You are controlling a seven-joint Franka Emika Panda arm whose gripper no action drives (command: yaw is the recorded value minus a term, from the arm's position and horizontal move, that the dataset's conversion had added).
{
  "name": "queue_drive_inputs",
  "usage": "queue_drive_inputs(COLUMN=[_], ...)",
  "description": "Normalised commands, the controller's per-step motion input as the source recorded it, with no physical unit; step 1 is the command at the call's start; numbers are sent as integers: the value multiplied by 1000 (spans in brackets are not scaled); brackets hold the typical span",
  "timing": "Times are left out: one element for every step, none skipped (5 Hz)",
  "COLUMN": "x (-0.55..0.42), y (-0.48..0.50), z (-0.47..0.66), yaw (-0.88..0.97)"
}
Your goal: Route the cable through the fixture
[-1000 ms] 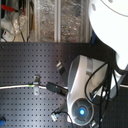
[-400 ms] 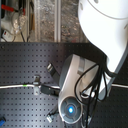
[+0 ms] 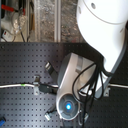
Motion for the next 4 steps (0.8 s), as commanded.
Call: queue_drive_inputs(x=[-11,-190,-210,-3], y=[0,72,65,274], z=[0,751,752,292], yaw=[0,0,0,-66])
